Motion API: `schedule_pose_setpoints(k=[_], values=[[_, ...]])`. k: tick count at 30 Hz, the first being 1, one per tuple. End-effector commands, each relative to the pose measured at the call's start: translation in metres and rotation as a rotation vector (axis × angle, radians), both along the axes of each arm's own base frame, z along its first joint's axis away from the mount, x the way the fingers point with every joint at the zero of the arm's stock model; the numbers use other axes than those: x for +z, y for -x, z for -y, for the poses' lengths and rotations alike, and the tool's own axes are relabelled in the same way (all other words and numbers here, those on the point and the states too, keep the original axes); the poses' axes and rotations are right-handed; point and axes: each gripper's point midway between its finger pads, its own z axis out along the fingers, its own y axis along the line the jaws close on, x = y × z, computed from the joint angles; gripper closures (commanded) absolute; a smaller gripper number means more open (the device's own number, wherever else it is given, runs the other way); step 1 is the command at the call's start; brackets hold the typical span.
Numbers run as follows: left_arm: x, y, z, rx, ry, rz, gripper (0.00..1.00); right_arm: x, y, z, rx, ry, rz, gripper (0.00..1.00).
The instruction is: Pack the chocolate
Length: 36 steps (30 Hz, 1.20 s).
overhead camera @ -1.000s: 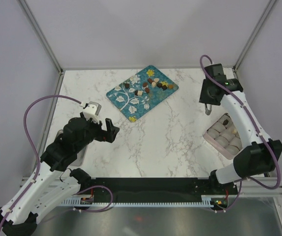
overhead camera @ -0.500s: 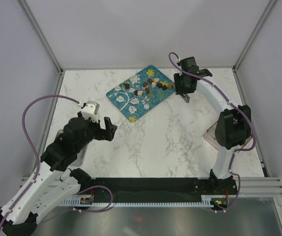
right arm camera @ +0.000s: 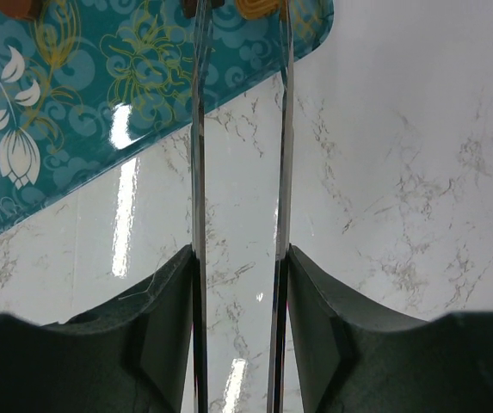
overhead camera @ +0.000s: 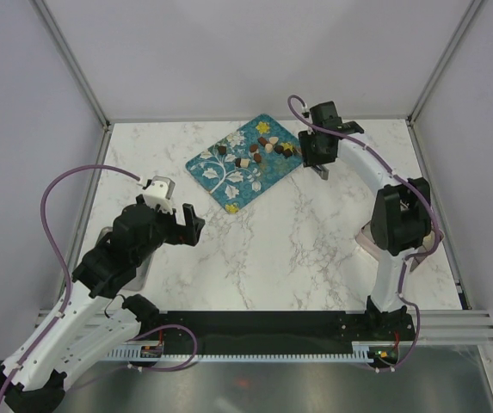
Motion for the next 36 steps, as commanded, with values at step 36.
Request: schedule_pose_setpoints(k=[36], values=[[0.01, -0.002, -0.005, 0.023, 0.003, 0.04, 0.0, 0.008, -0.02, -0.02, 0.041, 0.006, 0.061, 0.58]])
